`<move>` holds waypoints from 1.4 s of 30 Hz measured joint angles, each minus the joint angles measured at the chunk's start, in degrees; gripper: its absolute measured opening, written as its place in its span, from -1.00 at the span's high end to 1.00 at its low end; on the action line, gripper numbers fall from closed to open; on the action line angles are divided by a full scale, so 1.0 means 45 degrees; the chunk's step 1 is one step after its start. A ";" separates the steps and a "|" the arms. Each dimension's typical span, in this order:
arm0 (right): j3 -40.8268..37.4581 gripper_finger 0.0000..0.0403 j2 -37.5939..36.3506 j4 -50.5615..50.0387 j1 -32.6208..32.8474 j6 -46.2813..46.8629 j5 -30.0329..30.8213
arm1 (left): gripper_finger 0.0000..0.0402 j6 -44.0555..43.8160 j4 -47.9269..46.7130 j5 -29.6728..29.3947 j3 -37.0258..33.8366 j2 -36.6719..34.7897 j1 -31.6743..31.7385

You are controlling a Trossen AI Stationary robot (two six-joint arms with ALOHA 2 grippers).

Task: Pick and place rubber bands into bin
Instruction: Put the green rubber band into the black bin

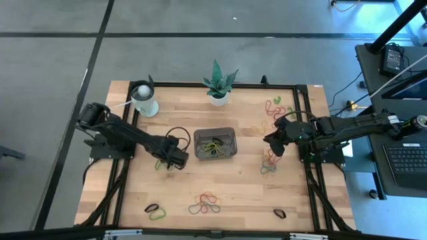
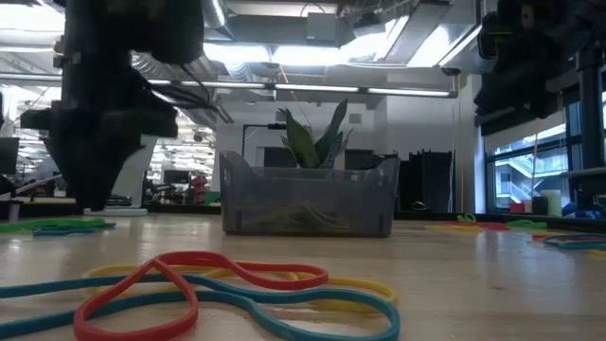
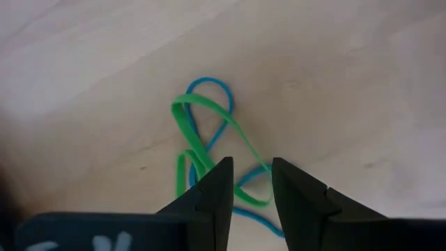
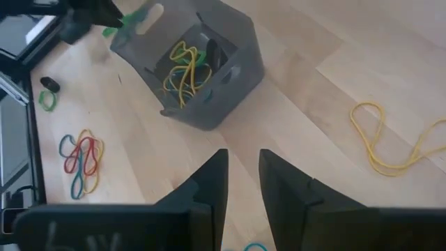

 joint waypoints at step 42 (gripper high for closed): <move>0.0000 0.58 0.0005 0.0679 -0.0005 0.0321 0.0010 | 0.99 0.1109 -0.2728 -0.1891 0.2262 -0.3469 -0.0253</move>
